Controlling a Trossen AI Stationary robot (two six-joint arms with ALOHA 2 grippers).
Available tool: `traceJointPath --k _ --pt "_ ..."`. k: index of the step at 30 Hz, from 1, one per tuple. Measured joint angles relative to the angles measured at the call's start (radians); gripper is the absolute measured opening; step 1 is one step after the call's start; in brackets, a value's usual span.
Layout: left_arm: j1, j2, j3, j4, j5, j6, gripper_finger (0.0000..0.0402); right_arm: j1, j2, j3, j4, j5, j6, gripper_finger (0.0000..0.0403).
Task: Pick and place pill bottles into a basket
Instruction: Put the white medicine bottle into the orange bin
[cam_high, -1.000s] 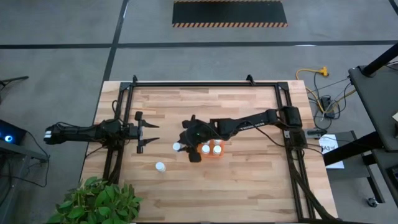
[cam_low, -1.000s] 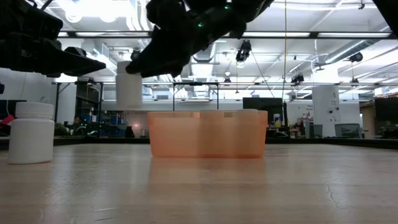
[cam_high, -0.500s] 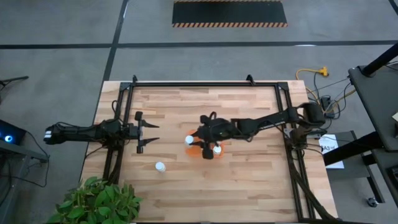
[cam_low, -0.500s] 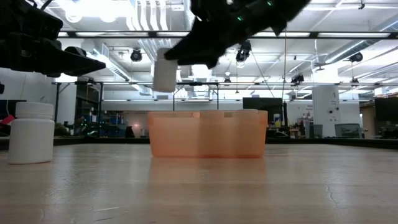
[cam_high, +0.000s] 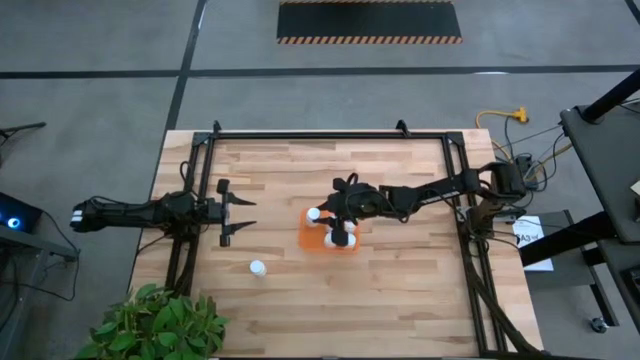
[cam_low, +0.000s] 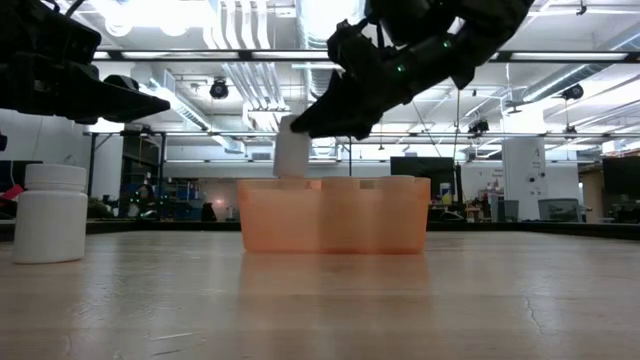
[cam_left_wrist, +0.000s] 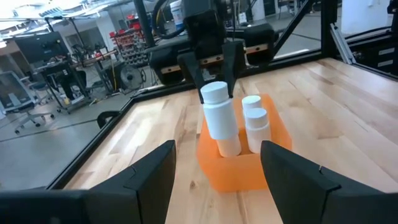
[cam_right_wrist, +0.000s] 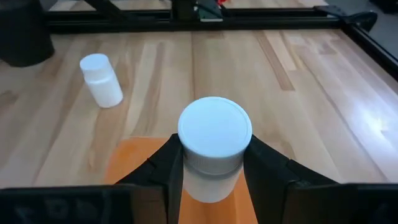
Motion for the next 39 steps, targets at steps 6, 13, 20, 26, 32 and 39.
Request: traceJointPath --k 6,13,20,26,32,39 --pt "0.0 -0.001 0.0 0.0 0.0 0.0 0.0218 -0.014 0.0 -0.015 0.002 0.0 0.0 0.0122" --pt "0.0 0.0 0.0 0.0 0.0 0.0 0.0218 -0.013 0.009 -0.015 0.014 -0.001 0.0 0.0122" --pt "0.0 0.0 0.0 0.001 0.0 0.0 0.0218 -0.015 0.087 0.014 0.034 -0.004 -0.017 0.0122" --pt "0.0 0.001 0.0 0.0 0.0 0.0 0.0218 -0.02 0.098 0.026 0.034 -0.004 -0.021 0.0122" --pt "0.0 0.0 0.0 0.0 0.0 0.0 0.0218 -0.022 0.1 0.026 0.03 -0.004 -0.018 0.0122" --pt "0.0 0.001 0.0 0.0 0.0 0.0 0.0218 -0.023 0.101 0.025 0.027 -0.004 -0.005 0.0137"
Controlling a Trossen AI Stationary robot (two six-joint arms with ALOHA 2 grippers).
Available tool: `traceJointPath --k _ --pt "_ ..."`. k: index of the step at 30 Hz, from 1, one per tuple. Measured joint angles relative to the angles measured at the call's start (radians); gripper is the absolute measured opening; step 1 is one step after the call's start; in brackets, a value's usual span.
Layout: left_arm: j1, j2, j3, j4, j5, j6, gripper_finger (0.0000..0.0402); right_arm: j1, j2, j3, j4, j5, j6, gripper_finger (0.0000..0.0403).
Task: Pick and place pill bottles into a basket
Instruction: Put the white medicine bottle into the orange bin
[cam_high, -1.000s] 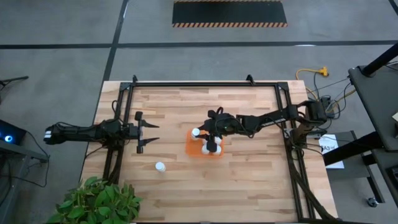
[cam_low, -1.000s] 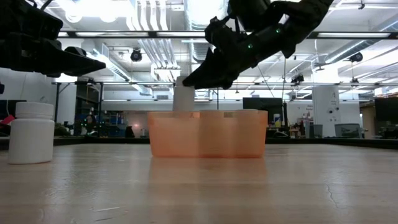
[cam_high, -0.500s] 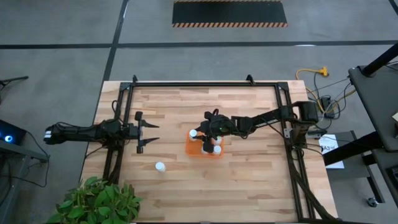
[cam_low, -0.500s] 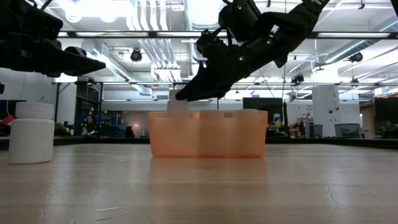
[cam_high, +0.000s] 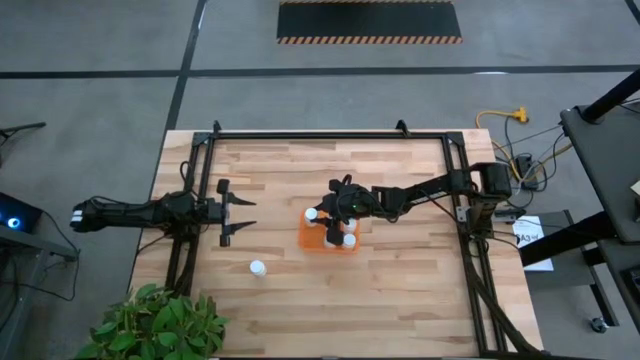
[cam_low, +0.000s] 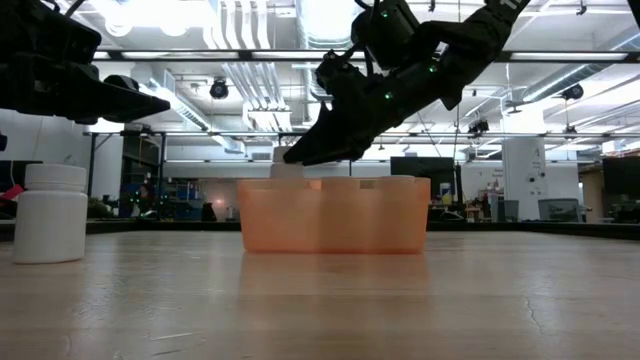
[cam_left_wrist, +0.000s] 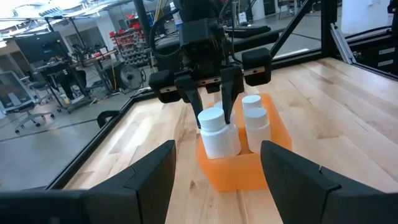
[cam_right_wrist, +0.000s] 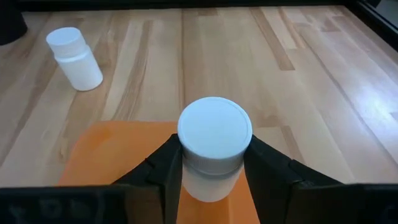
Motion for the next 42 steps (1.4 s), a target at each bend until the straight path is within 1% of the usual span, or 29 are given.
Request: traceJointPath --k 4,10,20,42 --pt "0.0 -0.001 0.0 0.0 0.0 0.0 0.0218 -0.001 0.0 0.0 0.0 0.0 0.005 0.0153" --pt "0.0 0.0 0.0 0.0 0.0 0.0 0.0218 -0.001 0.0 0.0 0.0 0.0 0.005 0.0158" --pt "0.0 0.0 0.0 0.0 0.0 0.0 0.0218 -0.001 0.0 -0.001 -0.027 -0.01 0.036 0.0145" --pt "0.0 -0.002 0.0 0.0 0.0 0.0 0.0218 -0.001 0.0 -0.002 -0.06 -0.01 0.013 0.0145"
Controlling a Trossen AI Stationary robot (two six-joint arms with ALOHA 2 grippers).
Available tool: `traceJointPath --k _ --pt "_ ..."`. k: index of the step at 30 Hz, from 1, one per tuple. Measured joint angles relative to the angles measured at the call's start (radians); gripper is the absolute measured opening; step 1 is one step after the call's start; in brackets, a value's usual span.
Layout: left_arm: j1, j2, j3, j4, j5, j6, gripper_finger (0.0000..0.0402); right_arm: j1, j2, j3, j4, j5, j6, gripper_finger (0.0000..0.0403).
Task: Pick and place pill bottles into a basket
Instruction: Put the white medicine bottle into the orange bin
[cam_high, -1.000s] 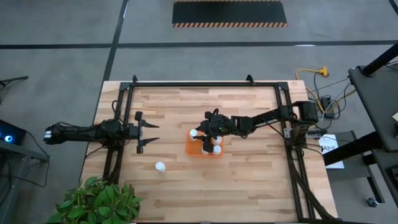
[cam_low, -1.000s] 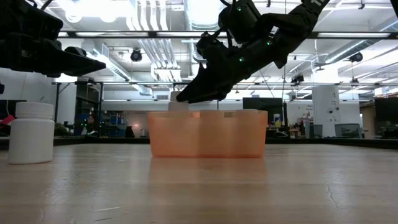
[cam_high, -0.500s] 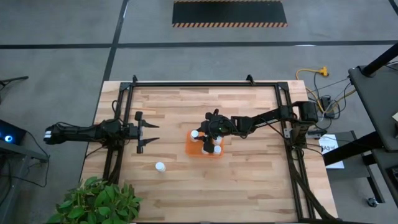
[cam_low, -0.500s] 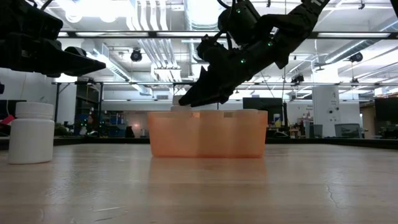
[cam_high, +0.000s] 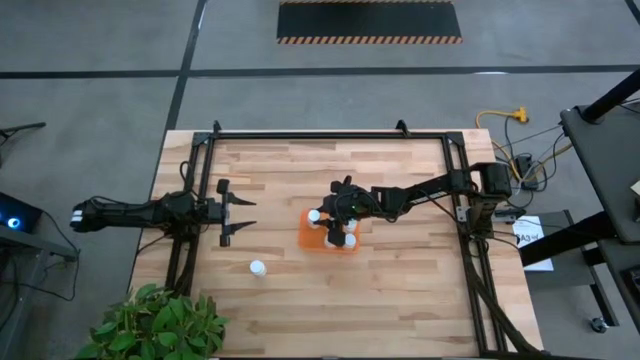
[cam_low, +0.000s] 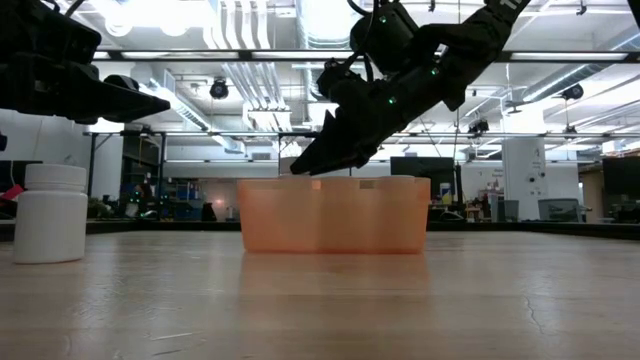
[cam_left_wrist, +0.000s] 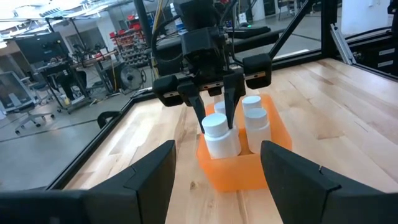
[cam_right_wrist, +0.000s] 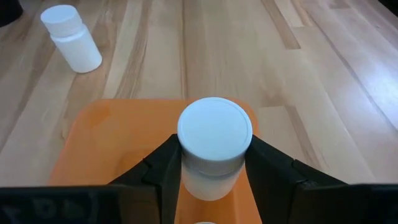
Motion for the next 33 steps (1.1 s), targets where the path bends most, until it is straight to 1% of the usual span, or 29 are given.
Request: traceJointPath --k 5,12,17,33 --pt "0.0 0.001 0.0 0.0 0.0 0.0 0.0218 -0.003 0.041 0.003 0.017 -0.017 -0.005 0.0145" --pt "0.0 0.001 0.0 0.0 0.0 0.0 0.0218 -0.006 0.113 0.07 -0.004 -0.021 -0.024 0.0146" --pt "0.0 0.001 0.0 0.0 0.0 0.0 0.0218 -0.007 0.12 0.095 -0.031 -0.021 -0.03 0.0144" --pt "0.0 0.0 0.0 0.0 0.0 0.0 0.0218 -0.008 0.118 0.095 -0.029 -0.015 -0.014 0.0142"
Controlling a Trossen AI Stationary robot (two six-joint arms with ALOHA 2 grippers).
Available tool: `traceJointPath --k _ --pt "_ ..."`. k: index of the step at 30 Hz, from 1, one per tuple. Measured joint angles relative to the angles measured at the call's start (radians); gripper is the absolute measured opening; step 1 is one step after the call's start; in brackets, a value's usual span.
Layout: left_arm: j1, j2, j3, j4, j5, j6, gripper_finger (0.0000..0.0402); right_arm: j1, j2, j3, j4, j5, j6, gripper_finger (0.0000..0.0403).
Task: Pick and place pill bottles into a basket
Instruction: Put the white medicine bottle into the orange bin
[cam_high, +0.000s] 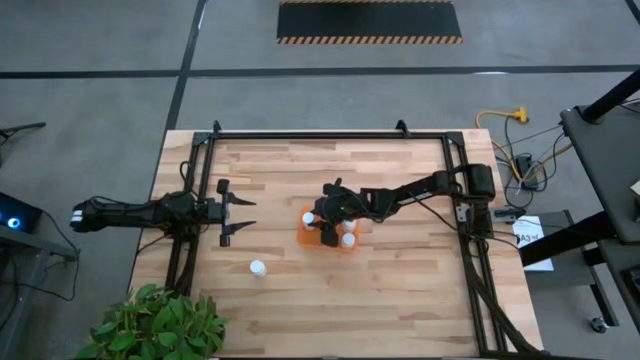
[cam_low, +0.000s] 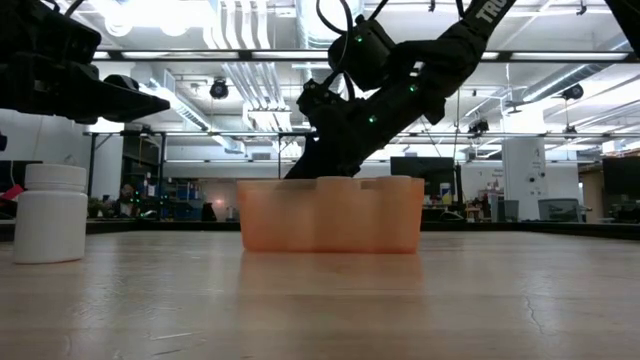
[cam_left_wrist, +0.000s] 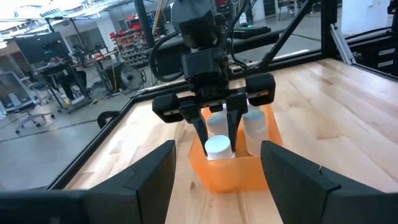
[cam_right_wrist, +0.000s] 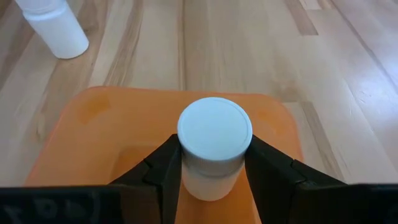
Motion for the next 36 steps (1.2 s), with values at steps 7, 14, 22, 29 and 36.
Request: traceJointPath --k 7,14,22,29,36 --pt "0.0 0.0 0.0 0.0 0.0 0.0 0.0218 -0.003 -0.009 0.0 -0.015 0.06 0.026 0.0141" --pt "0.0 0.001 0.0 0.0 0.0 0.0 0.0218 -0.002 -0.009 0.0 -0.023 0.06 0.033 0.0143" --pt "0.0 0.001 0.0 -0.001 0.0 0.0 0.0218 -0.002 -0.009 0.0 -0.023 0.06 0.029 0.0181" --pt "0.0 0.0 0.0 0.0 0.0 0.0 0.0218 -0.003 -0.053 0.0 -0.042 0.062 0.027 0.0197" --pt "0.0 0.001 0.0 -0.002 0.0 0.0 0.0218 -0.003 -0.115 0.001 -0.081 0.062 -0.06 0.0194"
